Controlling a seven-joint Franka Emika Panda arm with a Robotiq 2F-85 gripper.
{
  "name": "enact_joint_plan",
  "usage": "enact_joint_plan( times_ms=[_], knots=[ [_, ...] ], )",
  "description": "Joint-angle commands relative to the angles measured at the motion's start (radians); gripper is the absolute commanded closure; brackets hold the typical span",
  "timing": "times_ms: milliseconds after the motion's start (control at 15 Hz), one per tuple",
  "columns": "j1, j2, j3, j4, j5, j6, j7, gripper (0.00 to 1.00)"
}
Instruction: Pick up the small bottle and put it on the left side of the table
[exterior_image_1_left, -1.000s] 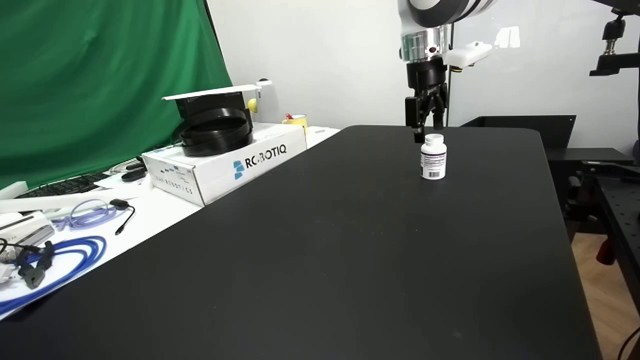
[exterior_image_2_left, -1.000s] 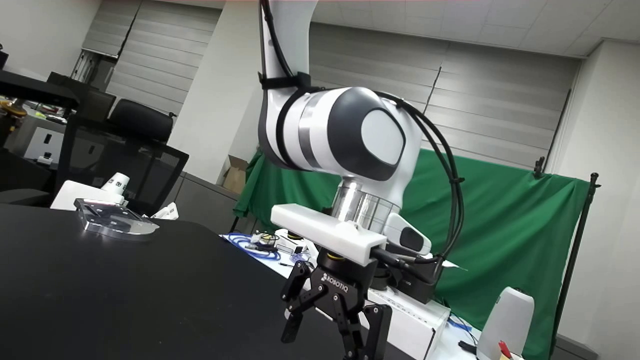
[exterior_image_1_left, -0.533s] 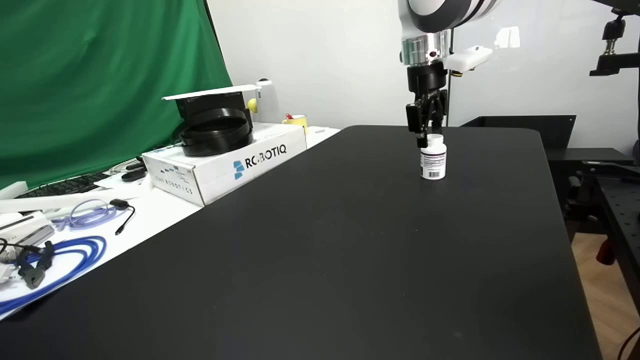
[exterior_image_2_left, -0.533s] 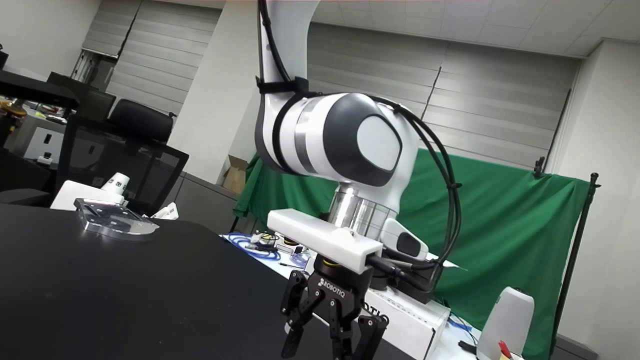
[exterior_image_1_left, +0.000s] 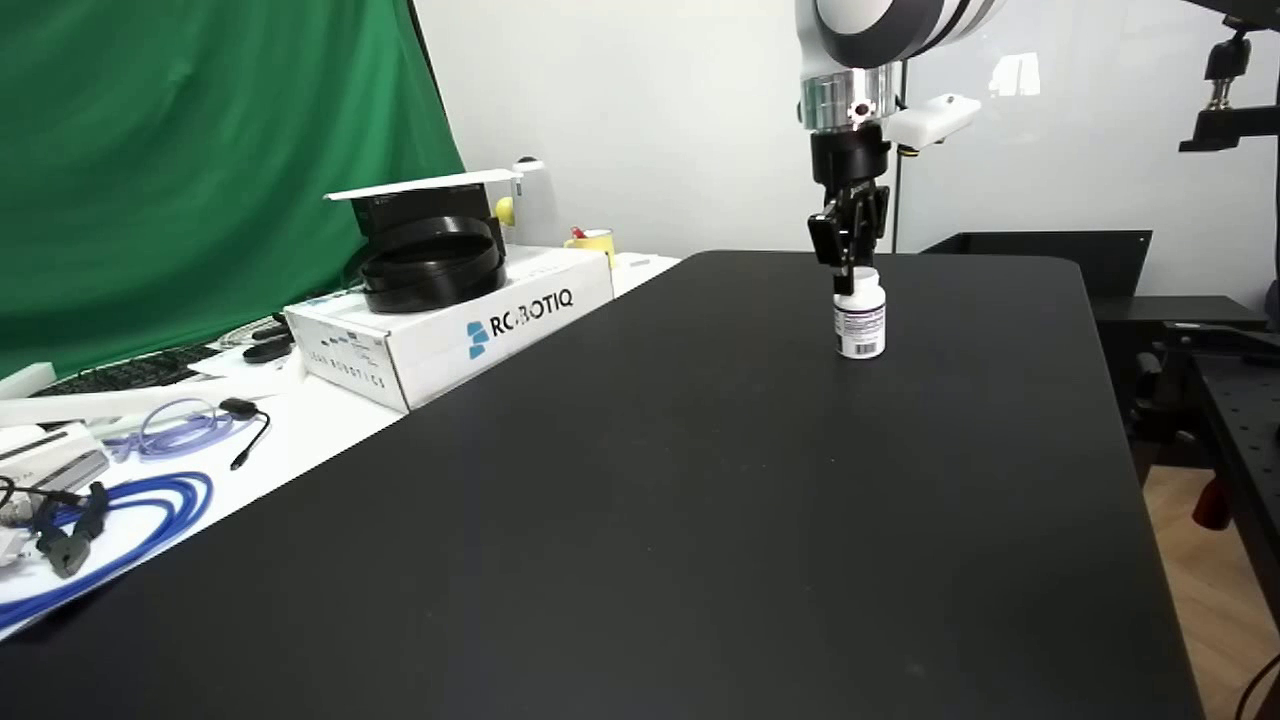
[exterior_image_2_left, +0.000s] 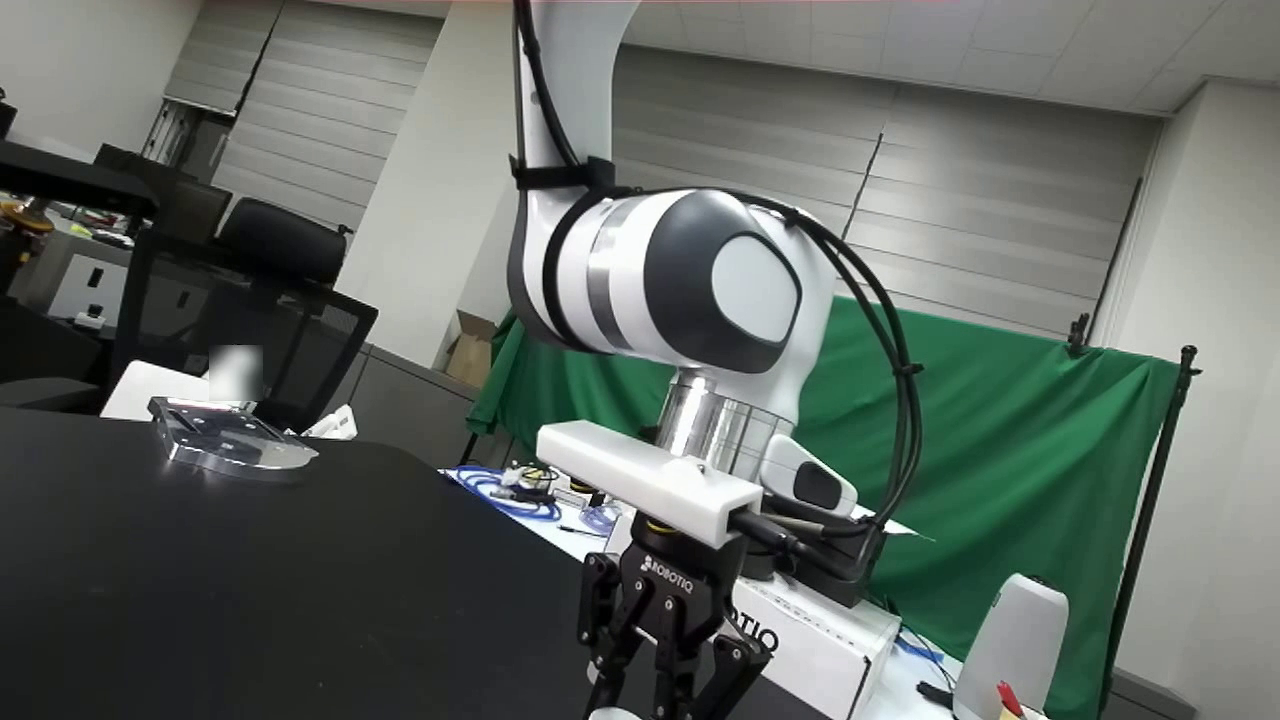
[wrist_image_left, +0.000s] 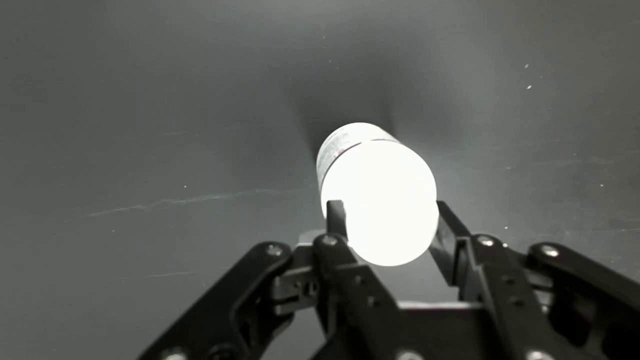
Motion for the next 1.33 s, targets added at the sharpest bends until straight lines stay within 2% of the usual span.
enact_joint_plan(
  times_ms=[0, 200, 400, 867, 1267],
  knots=[
    [0.034, -0.012, -0.005, 0.035, -0.02, -0.046, 0.097, 0.81],
    [0.065, -0.042, 0.027, 0.071, 0.011, -0.111, 0.133, 0.81],
    [0.112, -0.073, 0.071, 0.096, 0.028, -0.128, 0.169, 0.81],
    [0.213, -0.055, 0.188, 0.144, 0.098, -0.059, 0.192, 0.81],
    [0.307, -0.009, 0.251, 0.191, 0.064, -0.02, 0.23, 0.81]
  ],
)
